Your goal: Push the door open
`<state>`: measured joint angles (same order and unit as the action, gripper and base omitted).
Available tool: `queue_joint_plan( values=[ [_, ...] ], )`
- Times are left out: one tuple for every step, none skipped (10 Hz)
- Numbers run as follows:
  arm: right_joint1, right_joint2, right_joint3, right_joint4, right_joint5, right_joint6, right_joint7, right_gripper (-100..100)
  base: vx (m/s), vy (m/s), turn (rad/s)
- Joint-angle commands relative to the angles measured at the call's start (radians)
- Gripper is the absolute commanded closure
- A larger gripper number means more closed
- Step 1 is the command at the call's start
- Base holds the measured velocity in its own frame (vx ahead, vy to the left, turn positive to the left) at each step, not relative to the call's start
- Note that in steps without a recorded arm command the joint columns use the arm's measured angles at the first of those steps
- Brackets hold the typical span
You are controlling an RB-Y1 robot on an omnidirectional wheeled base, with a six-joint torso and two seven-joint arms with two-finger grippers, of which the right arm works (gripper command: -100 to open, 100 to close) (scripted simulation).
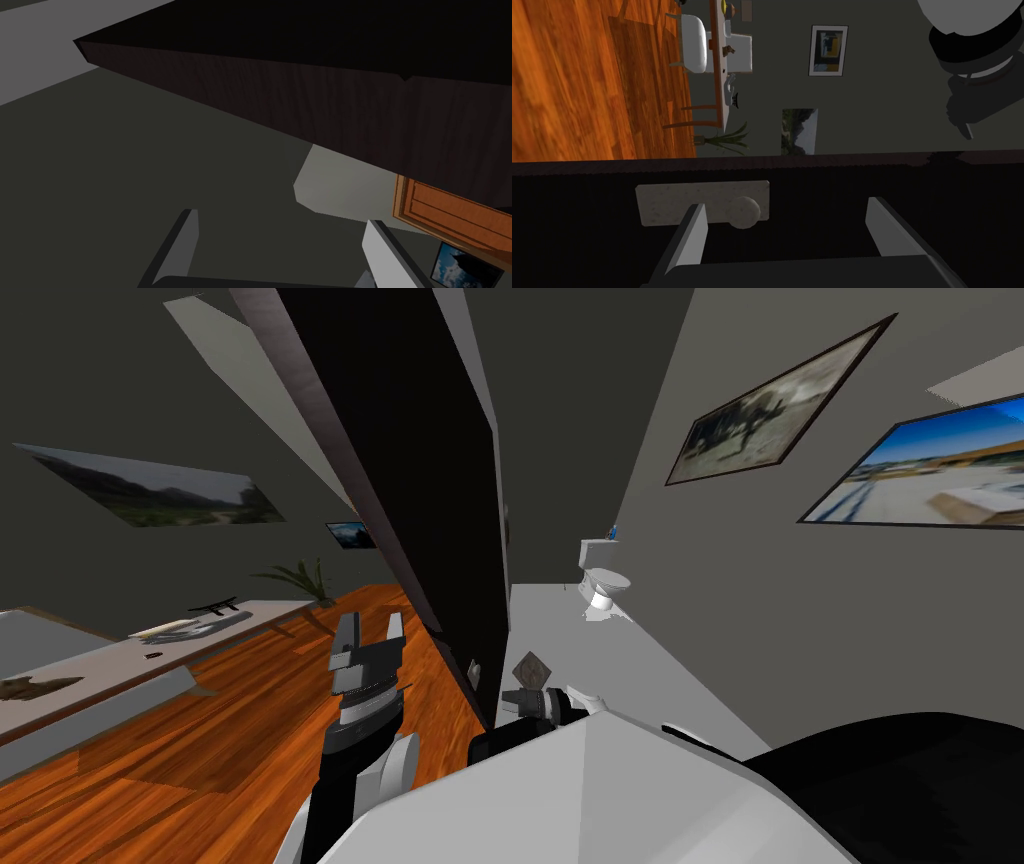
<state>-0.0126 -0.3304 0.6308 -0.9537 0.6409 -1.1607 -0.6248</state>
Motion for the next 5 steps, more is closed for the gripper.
queue_joint_plan(
  values=[
    [-0.002,0.003,-0.005,0.009,-0.005,0.021,-0.003,-100,0.041,-0.035,0.187],
    [-0.002,0.005,-0.007,0.015,-0.008,0.028,-0.003,-100,0.011,-0.019,0.062],
    [-0.002,0.005,-0.007,0.015,-0.008,0.028,-0.003,-100,0.004,-0.011,0.026],
    [-0.002,0.005,-0.007,0.015,-0.008,0.028,-0.003,-100,-0.003,-0.019,0.013],
    [-0.002,0.005,-0.007,0.015,-0.008,0.028,-0.003,-100,-0.004,-0.005,-0.009]
  ],
)
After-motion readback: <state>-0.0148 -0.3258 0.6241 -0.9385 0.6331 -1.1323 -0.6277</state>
